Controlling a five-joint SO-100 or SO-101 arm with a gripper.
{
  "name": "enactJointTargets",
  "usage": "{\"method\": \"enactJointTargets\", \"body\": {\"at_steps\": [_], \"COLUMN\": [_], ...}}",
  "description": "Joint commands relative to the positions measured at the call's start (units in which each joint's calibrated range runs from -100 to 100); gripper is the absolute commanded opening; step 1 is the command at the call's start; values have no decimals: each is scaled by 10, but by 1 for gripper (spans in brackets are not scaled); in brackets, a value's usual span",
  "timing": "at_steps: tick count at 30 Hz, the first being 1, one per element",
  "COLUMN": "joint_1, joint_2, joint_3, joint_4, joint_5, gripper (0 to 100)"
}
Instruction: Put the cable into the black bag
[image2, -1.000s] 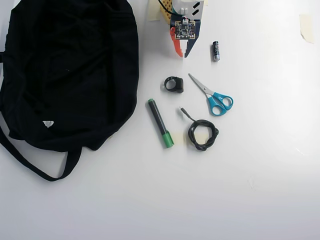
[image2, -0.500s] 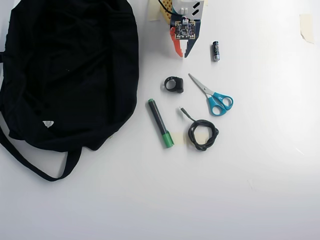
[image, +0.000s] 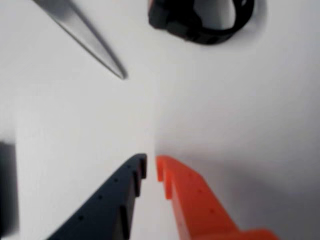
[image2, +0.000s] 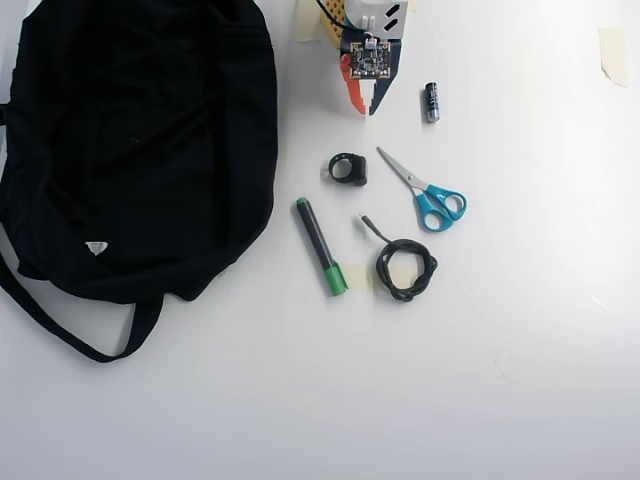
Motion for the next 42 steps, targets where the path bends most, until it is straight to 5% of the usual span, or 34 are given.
{"method": "enactJointTargets", "body": {"at_steps": [1, 24, 34, 42], "joint_1": [1, -4, -12, -67], "joint_2": [-7, 0, 212, 419], "joint_3": [12, -8, -199, -310], "joint_4": [22, 15, -163, -404], "joint_5": [2, -4, -4, 0], "gripper": [2, 2, 2, 2]}}
